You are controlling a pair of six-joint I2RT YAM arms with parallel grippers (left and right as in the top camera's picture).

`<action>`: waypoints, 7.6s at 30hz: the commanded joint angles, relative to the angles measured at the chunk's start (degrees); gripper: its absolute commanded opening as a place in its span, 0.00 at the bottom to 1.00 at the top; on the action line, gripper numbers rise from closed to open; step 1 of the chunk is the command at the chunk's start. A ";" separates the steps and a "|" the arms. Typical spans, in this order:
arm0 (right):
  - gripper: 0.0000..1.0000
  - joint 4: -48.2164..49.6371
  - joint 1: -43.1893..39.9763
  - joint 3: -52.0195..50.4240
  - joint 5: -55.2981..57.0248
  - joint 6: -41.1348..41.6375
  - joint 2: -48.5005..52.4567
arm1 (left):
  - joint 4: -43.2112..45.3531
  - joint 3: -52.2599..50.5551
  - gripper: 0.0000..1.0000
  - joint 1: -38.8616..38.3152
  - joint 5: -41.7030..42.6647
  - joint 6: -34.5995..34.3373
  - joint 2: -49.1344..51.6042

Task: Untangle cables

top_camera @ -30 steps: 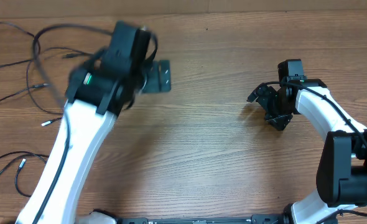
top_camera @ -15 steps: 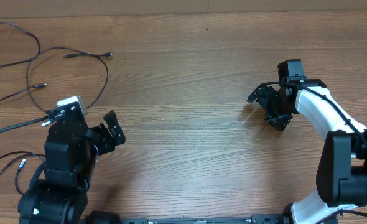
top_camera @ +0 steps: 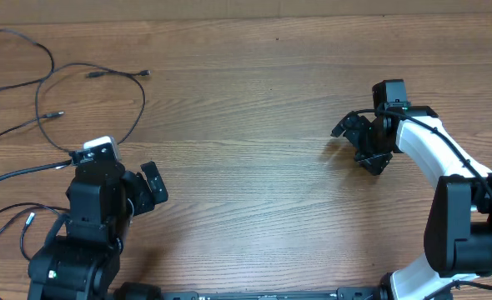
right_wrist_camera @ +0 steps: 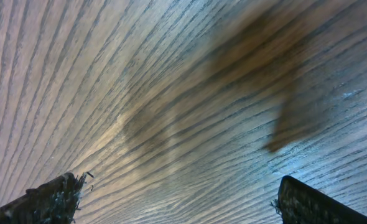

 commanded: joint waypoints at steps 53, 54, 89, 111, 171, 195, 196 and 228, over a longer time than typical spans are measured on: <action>1.00 0.28 0.37 -0.15 0.63 -0.44 -8.37 | -16.85 -0.28 1.00 13.00 -1.20 -1.05 -32.28; 1.00 0.28 0.37 -0.15 0.61 -0.44 -9.55 | -16.87 -0.28 1.00 13.00 -1.20 -1.05 -32.28; 1.00 0.24 0.31 -0.15 0.61 -0.44 -50.62 | -16.85 -0.28 1.00 13.00 -1.20 -1.05 -32.28; 1.00 -1.07 0.33 -0.15 0.61 -0.44 -65.77 | -16.85 -0.28 0.99 13.00 -1.20 -1.05 -32.28; 1.00 -22.62 2.82 -0.15 12.07 -0.04 -85.83 | -16.85 -0.28 1.00 13.00 -1.20 -1.05 -32.28; 1.00 -11.82 -1.77 -11.10 15.15 -7.96 -99.93 | -16.85 -0.28 1.00 13.00 -1.20 -1.05 -32.28; 1.00 -10.05 -1.77 -12.81 14.88 -7.96 -100.61 | -16.85 -0.28 0.99 13.00 -1.20 -1.05 -32.28; 1.00 6.78 -1.77 -33.07 5.81 -7.67 -101.94 | -16.85 -0.28 0.99 13.00 -1.20 -1.05 -32.28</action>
